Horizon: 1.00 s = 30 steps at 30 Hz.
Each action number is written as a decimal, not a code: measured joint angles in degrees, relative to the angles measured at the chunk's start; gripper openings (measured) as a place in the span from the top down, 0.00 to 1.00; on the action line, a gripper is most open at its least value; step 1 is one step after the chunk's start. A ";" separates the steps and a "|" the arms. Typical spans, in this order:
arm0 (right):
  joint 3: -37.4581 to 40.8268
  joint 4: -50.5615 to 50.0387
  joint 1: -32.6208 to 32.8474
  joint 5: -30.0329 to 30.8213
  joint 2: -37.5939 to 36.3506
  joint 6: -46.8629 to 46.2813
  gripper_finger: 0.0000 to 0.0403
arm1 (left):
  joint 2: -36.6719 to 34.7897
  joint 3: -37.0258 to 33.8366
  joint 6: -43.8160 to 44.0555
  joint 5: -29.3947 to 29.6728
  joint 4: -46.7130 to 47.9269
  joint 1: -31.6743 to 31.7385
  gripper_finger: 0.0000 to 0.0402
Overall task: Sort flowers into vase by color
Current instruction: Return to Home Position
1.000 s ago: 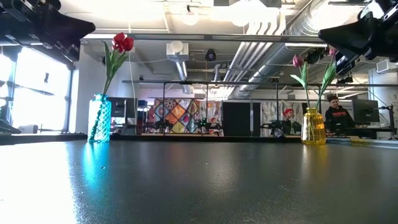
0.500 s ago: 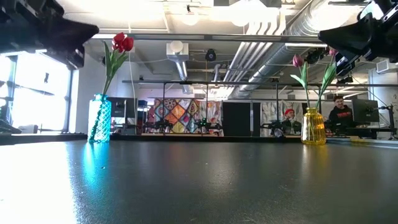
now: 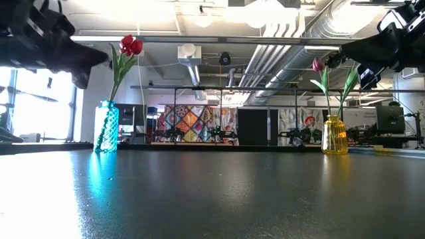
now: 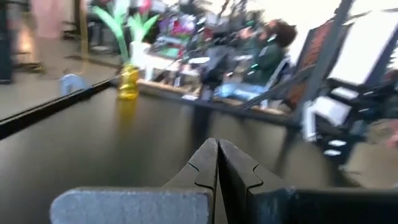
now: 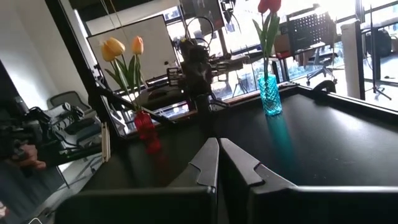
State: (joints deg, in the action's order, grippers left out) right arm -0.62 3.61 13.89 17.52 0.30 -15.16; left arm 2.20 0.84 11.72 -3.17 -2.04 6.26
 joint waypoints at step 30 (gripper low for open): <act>0.00 -0.43 0.00 -0.28 0.09 -1.14 1.00 | 4.06 -0.04 4.20 1.93 1.35 0.00 1.00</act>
State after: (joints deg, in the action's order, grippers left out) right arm -0.62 3.18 13.89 17.23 0.38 -16.29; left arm 6.26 0.80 15.92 -1.24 -0.69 6.26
